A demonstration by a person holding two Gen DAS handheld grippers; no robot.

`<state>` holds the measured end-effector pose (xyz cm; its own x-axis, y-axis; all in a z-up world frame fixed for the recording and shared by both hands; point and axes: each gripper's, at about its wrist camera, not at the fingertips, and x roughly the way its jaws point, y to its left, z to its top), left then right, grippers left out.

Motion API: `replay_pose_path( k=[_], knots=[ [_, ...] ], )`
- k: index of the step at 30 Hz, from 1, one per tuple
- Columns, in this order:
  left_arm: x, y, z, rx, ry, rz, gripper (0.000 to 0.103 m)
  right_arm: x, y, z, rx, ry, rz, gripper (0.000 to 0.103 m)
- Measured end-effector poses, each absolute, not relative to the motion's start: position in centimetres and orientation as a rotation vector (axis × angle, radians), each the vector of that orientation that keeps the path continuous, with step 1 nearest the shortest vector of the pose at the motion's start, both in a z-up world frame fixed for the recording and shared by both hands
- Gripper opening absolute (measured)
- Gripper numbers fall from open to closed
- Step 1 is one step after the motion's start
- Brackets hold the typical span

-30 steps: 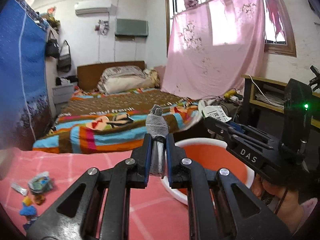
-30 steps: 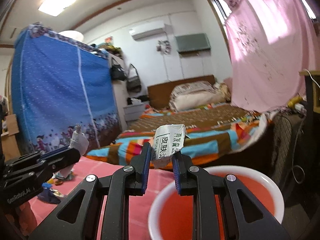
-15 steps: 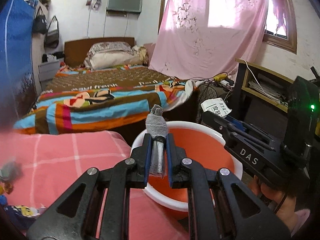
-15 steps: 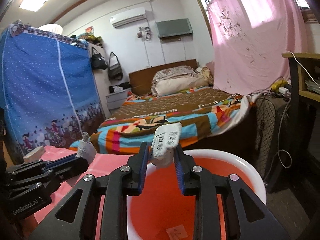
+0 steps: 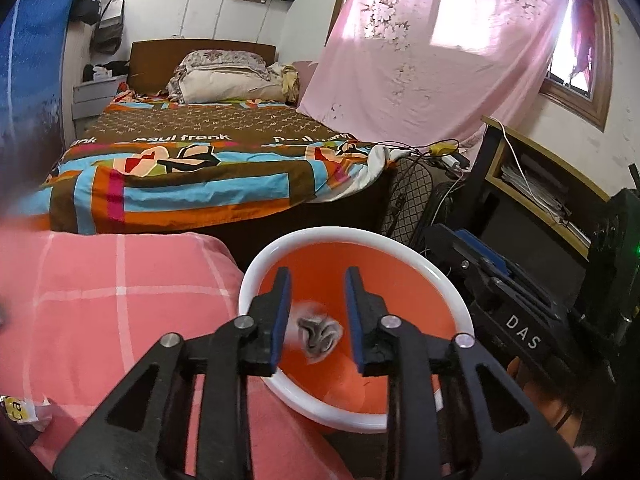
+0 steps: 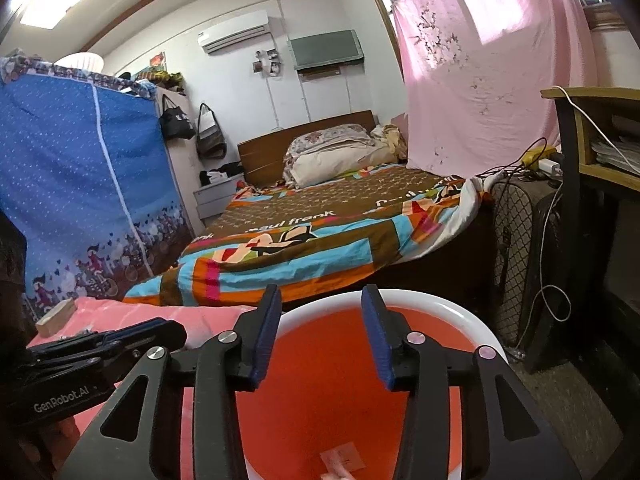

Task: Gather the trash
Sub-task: 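Carry both items over the orange bucket and open both tools to drop them, then move both tools back over the remaining trash on the bedspread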

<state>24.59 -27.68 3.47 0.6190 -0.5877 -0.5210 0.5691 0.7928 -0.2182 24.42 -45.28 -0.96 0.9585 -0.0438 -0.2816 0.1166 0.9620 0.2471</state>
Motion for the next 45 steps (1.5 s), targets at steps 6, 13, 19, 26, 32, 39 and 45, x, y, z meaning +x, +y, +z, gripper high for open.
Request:
replay_pose_path(
  k=[6, 13, 19, 26, 32, 39, 45],
  knots=[
    [24.4, -26.7, 4.0, -0.062, 0.583, -0.647, 0.040, 24.4, -45.4, -0.8, 0.266, 0.273, -0.088, 0.043],
    [23.8, -24.0, 5.3, -0.084, 0.491, -0.561, 0.058, 24.2, -44.5, 0.2, 0.258, 0.224, -0.078, 0.047],
    [23.2, -20.6, 6.4, -0.114, 0.413, -0.460, 0.082, 24.2, -42.8, 1.1, 0.233, 0.172, -0.055, 0.069],
    [22.0, -16.3, 7.5, -0.117, 0.298, -0.314, 0.103, 24.0, -40.3, 2.3, 0.220, 0.082, -0.026, 0.093],
    [21.0, -12.7, 7.9, -0.124, 0.239, -0.232, 0.103, 23.5, -38.1, 3.1, 0.226, -0.010, 0.028, 0.103],
    [20.3, -8.6, 7.9, -0.128, 0.212, -0.146, 0.103, 23.3, -34.8, 3.6, 0.203, -0.087, 0.106, 0.103],
    [20.1, -4.8, 8.0, -0.140, 0.196, -0.083, 0.103, 23.6, -31.6, 3.8, 0.176, -0.125, 0.156, 0.103]
  ],
)
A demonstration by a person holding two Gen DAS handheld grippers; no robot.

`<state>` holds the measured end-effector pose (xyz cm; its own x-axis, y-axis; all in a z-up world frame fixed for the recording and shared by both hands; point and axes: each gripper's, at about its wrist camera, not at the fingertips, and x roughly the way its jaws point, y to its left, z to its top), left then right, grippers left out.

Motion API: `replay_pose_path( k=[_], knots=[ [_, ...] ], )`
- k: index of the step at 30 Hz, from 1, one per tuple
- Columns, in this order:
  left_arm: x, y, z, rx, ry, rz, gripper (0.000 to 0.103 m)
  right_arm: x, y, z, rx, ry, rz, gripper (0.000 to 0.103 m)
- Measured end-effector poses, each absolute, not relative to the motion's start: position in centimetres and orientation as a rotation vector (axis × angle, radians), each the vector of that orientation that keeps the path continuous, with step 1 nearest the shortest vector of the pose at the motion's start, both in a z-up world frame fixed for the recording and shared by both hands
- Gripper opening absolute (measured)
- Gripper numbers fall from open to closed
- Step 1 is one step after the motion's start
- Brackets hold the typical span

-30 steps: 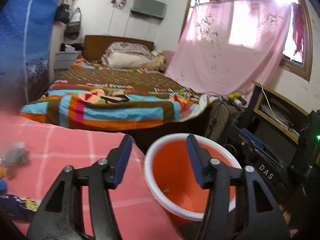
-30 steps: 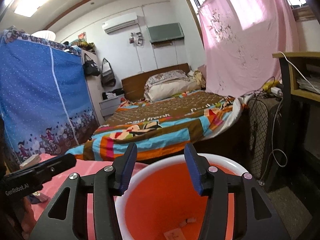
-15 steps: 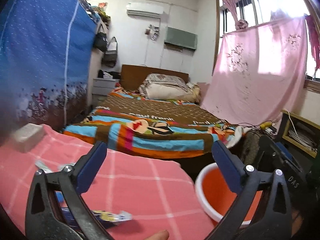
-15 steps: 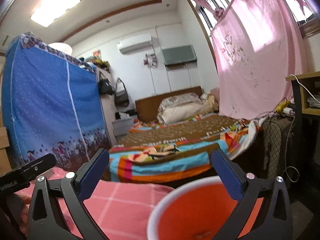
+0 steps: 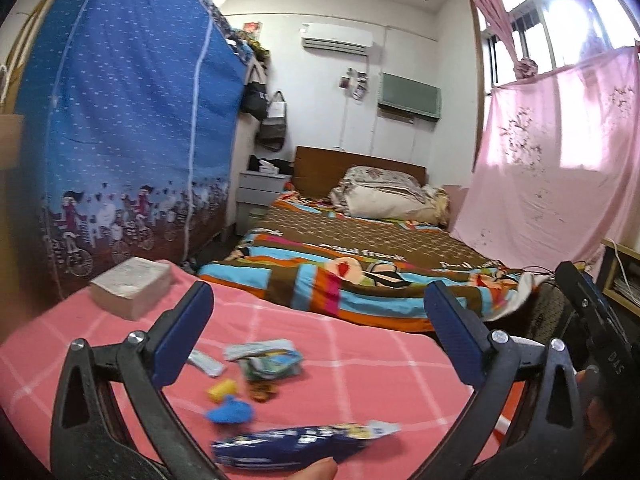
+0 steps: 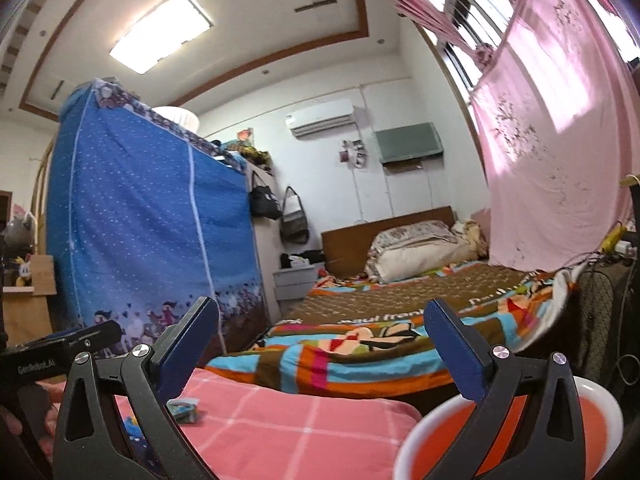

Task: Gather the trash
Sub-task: 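Move both tools back over the remaining trash on the bedspread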

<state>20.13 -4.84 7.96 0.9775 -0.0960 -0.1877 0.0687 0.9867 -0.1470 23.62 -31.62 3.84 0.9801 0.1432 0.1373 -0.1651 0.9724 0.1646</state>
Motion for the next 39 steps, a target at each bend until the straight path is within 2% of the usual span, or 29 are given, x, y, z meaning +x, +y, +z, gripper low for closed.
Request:
replay_pose_path(
  k=[13, 24, 26, 29, 31, 35, 39],
  knots=[
    [20.3, 1.5, 6.4, -0.145, 0.182, 0.023, 0.103, 25.8, -24.8, 3.1, 0.108, -0.098, 0.258, 0.103],
    [21.6, 4.1, 3.5, -0.219, 0.351, -0.020, 0.103, 28.1, -21.3, 1.3, 0.009, 0.021, 0.310, 0.103],
    [22.1, 3.9, 3.2, -0.202, 0.386, -0.027, 0.100, 28.6, -20.9, 1.0, 0.001, 0.054, 0.327, 0.103],
    [23.0, 3.8, 2.6, -0.199, 0.443, -0.042, 0.089, 29.3, -20.3, 0.8, -0.018, 0.104, 0.343, 0.103],
    [23.6, 3.8, 2.1, -0.209, 0.480, -0.056, 0.079, 29.7, -19.8, 0.6, -0.033, 0.131, 0.352, 0.103],
    [24.8, 3.7, 1.2, -0.214, 0.554, -0.089, 0.069, 30.6, -19.2, 0.2, -0.055, 0.195, 0.376, 0.102],
    [25.7, 2.9, 0.5, -0.192, 0.623, -0.121, 0.055, 31.6, -18.7, -0.2, -0.057, 0.271, 0.409, 0.094]
  ],
)
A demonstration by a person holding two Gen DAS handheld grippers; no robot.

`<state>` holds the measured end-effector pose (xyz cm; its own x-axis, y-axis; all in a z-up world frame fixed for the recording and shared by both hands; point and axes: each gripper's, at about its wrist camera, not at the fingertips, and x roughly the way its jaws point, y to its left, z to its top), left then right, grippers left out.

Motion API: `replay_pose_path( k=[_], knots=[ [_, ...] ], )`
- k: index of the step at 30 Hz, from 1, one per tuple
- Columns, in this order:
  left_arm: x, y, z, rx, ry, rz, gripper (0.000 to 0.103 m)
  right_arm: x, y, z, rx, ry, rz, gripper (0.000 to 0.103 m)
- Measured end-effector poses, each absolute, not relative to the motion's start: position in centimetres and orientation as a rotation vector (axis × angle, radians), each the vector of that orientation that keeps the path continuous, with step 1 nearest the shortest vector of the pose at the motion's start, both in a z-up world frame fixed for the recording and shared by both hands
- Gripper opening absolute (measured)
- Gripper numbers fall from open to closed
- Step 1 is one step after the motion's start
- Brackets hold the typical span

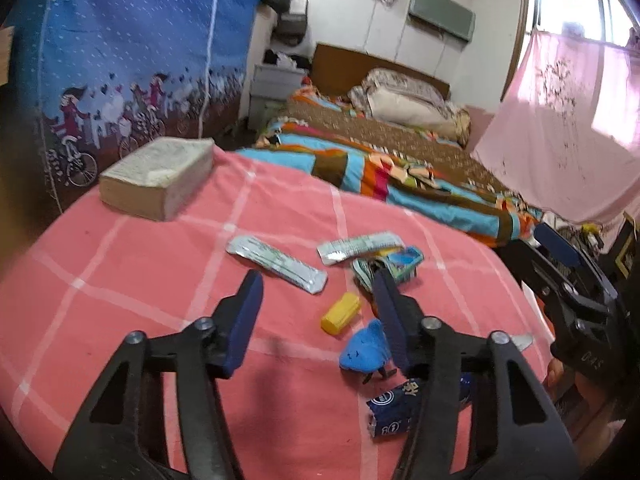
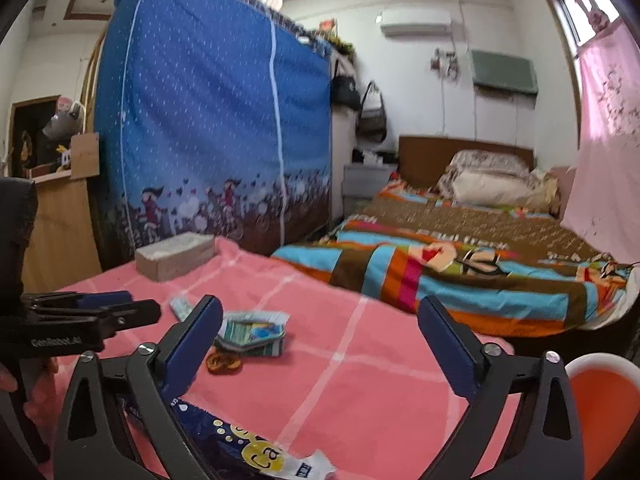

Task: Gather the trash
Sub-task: 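Move both tools back over the remaining trash on the bedspread, then close the left tool on the yellow cylinder while the right tool grips the teal crumpled packet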

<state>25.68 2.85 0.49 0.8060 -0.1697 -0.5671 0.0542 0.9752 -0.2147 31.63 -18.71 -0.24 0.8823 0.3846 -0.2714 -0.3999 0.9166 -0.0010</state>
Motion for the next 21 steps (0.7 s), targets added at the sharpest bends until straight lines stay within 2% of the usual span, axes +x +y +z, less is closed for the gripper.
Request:
replay_pose_path(
  k=[3, 21],
  knots=[
    [26.5, 2.4, 0.0, -0.178, 0.675, -0.136, 0.048, 32.3, -18.4, -0.6, -0.057, 0.321, 0.429, 0.087],
    [27.9, 1.7, -1.3, -0.192, 0.777, -0.181, 0.038, 34.3, -17.0, -2.0, -0.048, 0.487, 0.460, 0.087]
  ],
)
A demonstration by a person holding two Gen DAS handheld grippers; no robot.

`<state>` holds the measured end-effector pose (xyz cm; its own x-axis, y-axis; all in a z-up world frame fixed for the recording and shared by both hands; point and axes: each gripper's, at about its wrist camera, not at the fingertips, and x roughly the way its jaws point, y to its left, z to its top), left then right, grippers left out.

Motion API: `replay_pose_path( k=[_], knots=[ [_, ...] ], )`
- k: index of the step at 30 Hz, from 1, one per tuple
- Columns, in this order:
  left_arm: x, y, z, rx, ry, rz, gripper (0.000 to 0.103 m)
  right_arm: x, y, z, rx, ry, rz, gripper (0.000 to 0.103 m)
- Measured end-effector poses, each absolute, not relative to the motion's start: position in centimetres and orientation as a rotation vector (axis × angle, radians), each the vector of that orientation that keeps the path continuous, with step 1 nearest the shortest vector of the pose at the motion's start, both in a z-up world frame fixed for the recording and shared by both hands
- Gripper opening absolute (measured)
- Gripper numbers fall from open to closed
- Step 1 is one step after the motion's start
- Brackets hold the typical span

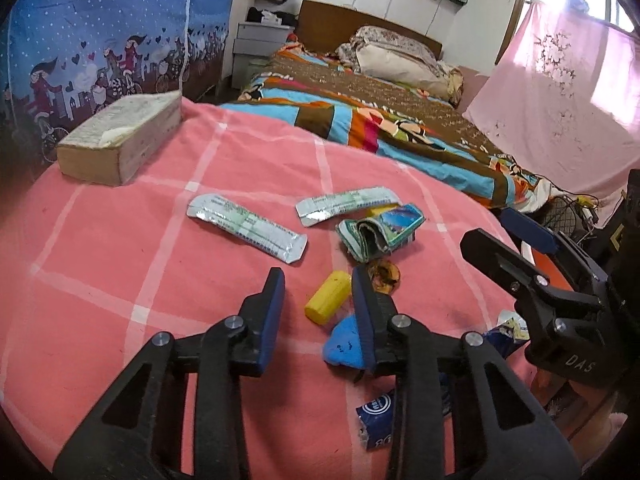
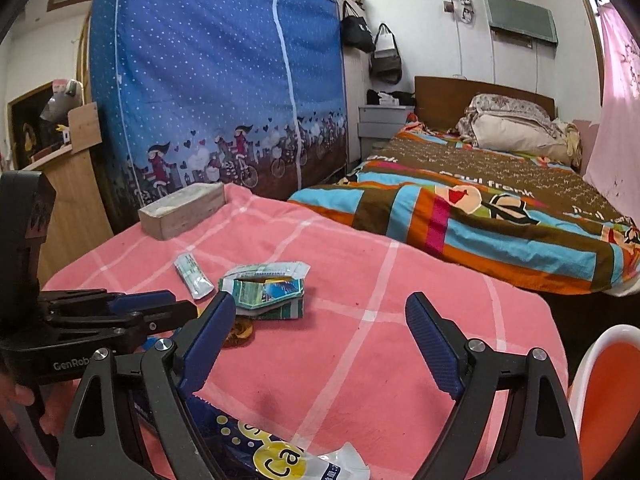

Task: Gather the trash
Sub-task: 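Close the left tool on the yellow cylinder while the right tool grips the teal crumpled packet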

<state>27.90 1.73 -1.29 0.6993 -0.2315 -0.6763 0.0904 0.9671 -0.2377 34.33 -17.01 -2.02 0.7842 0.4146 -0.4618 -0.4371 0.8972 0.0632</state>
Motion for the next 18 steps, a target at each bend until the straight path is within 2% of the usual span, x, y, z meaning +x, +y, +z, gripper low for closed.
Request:
replay_pose_path(
  k=[11, 18],
  knots=[
    [27.65, 2.49, -1.80, -0.258, 0.823, -0.215, 0.038, 34.44, -16.62, -2.43, -0.054, 0.514, 0.469, 0.087],
    [27.77, 2.60, -2.00, -0.260, 0.839, -0.214, 0.034, 34.40, -16.17, -2.67, -0.071, 0.525, 0.473, 0.087]
  ],
)
